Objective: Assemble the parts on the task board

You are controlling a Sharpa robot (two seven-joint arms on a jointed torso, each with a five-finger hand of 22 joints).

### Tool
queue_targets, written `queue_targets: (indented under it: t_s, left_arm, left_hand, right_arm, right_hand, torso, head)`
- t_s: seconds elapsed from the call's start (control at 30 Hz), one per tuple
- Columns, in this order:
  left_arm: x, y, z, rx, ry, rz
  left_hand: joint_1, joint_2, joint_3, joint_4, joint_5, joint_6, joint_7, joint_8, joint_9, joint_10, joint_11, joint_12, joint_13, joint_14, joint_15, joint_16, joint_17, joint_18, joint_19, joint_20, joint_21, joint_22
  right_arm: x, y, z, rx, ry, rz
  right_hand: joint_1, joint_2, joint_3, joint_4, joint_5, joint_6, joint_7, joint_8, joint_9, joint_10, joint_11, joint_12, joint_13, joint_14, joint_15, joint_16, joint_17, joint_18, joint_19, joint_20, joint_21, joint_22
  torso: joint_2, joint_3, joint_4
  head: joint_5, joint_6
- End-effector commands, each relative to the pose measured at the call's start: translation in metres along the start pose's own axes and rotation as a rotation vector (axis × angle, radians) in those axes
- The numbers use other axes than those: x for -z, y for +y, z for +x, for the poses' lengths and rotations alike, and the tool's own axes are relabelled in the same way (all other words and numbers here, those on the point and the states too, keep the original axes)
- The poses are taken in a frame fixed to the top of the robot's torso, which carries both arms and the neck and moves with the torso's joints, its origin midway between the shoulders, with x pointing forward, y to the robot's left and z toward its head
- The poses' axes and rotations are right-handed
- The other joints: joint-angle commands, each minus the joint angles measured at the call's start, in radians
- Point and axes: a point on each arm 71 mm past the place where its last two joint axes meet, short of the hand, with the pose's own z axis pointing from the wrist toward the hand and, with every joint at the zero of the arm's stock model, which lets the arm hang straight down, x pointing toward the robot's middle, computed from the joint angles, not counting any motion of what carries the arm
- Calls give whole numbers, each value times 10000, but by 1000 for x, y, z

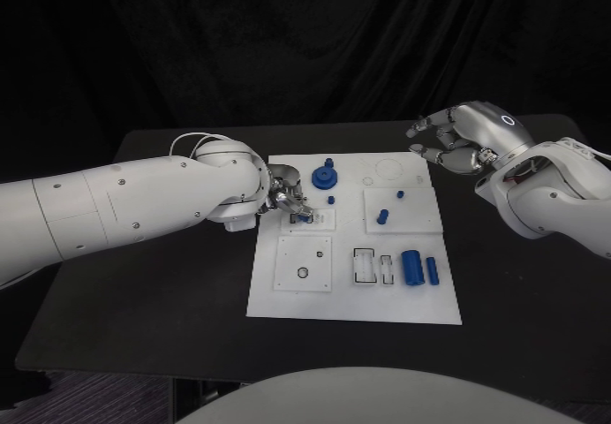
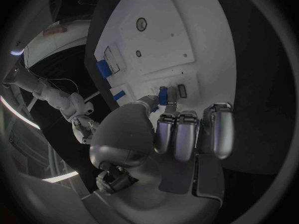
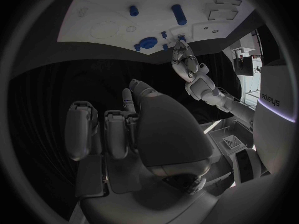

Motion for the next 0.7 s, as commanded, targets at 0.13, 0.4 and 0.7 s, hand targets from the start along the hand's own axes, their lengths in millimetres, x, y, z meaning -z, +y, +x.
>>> queue_targets:
  t_s: [0.13, 0.4, 0.7]
  left_arm:
    - [4, 7, -1, 275, -345, -143]
    - [8, 14, -1, 460, -552, -239]
    - [9, 22, 2, 623, -648, -342]
  left_hand:
    - [-30, -59, 141, -25, -68, 68, -27, -48, 40, 1053, -67, 26, 2629, 1057, -73, 26, 2631, -13, -55, 4, -51, 578]
    - [-174, -107, 340, -5, -180, 101, -28, -72, 108, 1053, -69, 26, 2629, 1057, -75, 26, 2631, -17, -38, 2, -52, 602]
    - [-268, -136, 436, 20, -233, 101, -25, -97, 142, 1053, -68, 26, 2629, 1057, -76, 26, 2631, -16, -38, 1, -59, 605]
  right_arm:
    - [2, -3, 2, -50, 176, 294]
    - [2, -3, 4, -63, 305, 332]
    - [3, -4, 5, -58, 410, 413]
  right_hand:
    - [113, 29, 30, -69, 52, 67, 41, -50, -16, 744, 90, -56, 2326, 889, 64, -71, 2029, -57, 205, 79, -69, 1955]
    - [120, 32, 47, -79, 60, 64, 49, -59, -22, 707, 99, -86, 2288, 882, 72, -94, 2006, -53, 196, 85, -91, 1949]
    - [131, 38, 75, -96, 82, 63, 58, -73, -32, 661, 110, -125, 2241, 872, 83, -127, 1974, -40, 172, 93, -150, 1932]
  torso:
    - [7, -6, -3]
    - [4, -6, 3]
    - [1, -14, 2]
  head:
    - [60, -2]
    - [118, -2]
    - [163, -2]
